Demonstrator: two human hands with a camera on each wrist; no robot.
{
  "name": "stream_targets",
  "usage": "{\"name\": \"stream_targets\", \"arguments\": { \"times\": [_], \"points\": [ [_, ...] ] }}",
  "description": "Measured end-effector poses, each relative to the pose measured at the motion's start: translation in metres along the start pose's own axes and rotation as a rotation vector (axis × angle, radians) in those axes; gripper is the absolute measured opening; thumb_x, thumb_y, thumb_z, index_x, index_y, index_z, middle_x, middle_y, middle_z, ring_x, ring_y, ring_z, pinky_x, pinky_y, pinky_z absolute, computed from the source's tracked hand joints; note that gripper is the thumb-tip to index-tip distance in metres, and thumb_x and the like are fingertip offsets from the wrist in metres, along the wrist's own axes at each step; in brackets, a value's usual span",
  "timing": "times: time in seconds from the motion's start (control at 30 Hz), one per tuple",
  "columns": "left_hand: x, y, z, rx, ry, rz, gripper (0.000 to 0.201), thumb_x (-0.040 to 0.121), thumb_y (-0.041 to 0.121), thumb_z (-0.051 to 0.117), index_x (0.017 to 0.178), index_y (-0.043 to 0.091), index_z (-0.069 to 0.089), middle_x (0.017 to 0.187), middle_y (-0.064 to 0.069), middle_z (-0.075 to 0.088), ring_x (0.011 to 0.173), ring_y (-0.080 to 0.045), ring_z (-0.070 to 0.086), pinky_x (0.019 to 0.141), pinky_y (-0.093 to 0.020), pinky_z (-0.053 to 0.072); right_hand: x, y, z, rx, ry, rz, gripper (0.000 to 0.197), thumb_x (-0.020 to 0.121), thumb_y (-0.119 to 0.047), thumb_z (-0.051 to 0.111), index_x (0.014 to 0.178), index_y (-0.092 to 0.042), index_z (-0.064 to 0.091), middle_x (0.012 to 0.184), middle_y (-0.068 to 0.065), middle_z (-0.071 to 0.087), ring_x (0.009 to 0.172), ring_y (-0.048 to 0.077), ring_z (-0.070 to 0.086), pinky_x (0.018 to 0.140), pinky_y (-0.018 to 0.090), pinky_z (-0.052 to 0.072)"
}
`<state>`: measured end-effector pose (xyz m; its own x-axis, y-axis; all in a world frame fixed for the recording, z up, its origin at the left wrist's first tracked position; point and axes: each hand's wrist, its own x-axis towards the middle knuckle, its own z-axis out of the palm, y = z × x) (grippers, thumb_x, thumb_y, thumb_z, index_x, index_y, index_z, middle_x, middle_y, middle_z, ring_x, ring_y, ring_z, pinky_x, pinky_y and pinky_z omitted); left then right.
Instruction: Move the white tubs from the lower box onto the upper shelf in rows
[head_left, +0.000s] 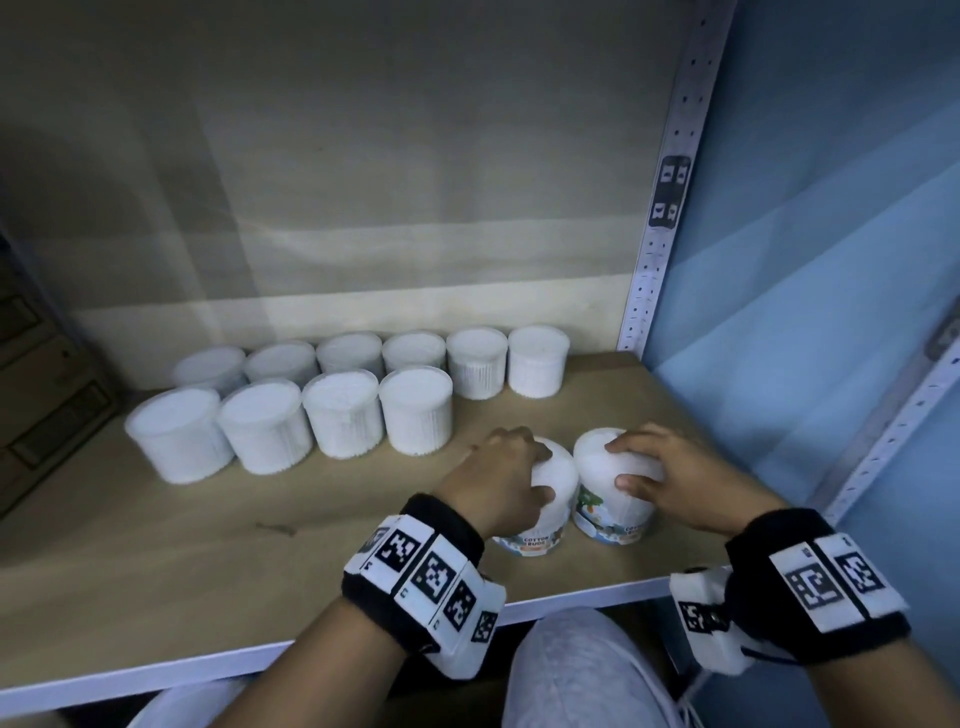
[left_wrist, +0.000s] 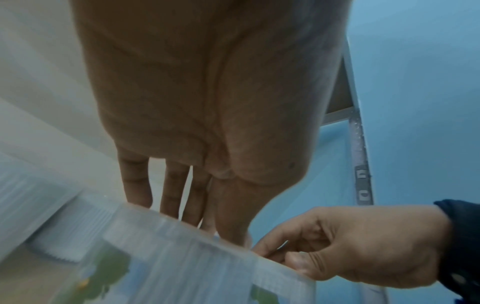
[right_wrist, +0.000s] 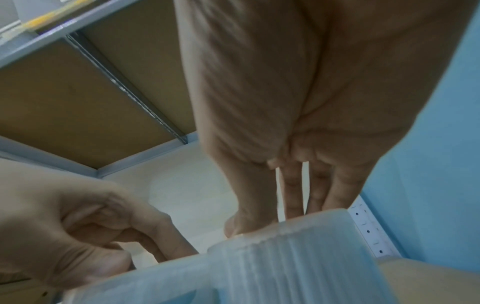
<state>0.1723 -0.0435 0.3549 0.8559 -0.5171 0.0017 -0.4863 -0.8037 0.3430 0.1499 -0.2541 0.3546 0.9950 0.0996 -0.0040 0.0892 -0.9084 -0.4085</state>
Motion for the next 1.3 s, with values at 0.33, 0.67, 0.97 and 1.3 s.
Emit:
{"name": "stream_targets", "arguments": {
  "times": [0.33, 0.67, 0.97, 1.3],
  "points": [
    [-0.015, 0.01, 0.009, -0.055, 0.016, -0.007, 0.049, 0.089, 0.03, 0.058, 0.135, 0.017, 0.049, 0.133, -0.002, 0.048, 0.127, -0.022, 0.042, 0.109, -0.043, 0.035, -0.018, 0.0, -0.003, 0.019, -0.024, 0.0, 0.042, 0.085, -0.021, 0.069, 0.126, -0.015, 0.06, 0.131, -0.001, 0.053, 0.126, 0.018, 0.048, 0.111, 0.025, 0.031],
    [-0.014, -0.016, -0.037, -0.306, 0.235, 0.03, 0.046, 0.085, 0.02, 0.064, 0.13, 0.021, 0.056, 0.134, 0.006, 0.057, 0.124, -0.009, 0.051, 0.096, -0.013, 0.037, -0.004, -0.061, -0.035, 0.057, -0.05, -0.017, 0.057, 0.087, -0.033, 0.064, 0.139, -0.018, 0.045, 0.141, -0.001, 0.046, 0.125, 0.015, 0.05, 0.104, 0.022, 0.037],
    [0.005, -0.106, -0.098, -0.229, 0.209, -0.274, 0.044, 0.085, 0.021, 0.061, 0.128, 0.017, 0.056, 0.133, -0.001, 0.057, 0.122, -0.017, 0.053, 0.098, -0.022, 0.04, 0.087, -0.168, -0.032, 0.036, -0.072, -0.035, 0.05, 0.088, -0.04, 0.06, 0.131, -0.017, 0.051, 0.135, 0.003, 0.052, 0.119, 0.02, 0.054, 0.094, 0.025, 0.041],
    [0.016, -0.17, -0.099, -0.015, 0.051, -0.44, 0.044, 0.092, 0.029, 0.052, 0.131, 0.008, 0.053, 0.139, -0.01, 0.051, 0.129, -0.025, 0.047, 0.105, -0.031, 0.036, 0.169, -0.207, 0.034, -0.171, -0.142, 0.024, 0.056, 0.083, -0.042, 0.064, 0.126, -0.008, 0.055, 0.132, 0.01, 0.058, 0.12, 0.028, 0.056, 0.099, 0.035, 0.047]
  ]
}}
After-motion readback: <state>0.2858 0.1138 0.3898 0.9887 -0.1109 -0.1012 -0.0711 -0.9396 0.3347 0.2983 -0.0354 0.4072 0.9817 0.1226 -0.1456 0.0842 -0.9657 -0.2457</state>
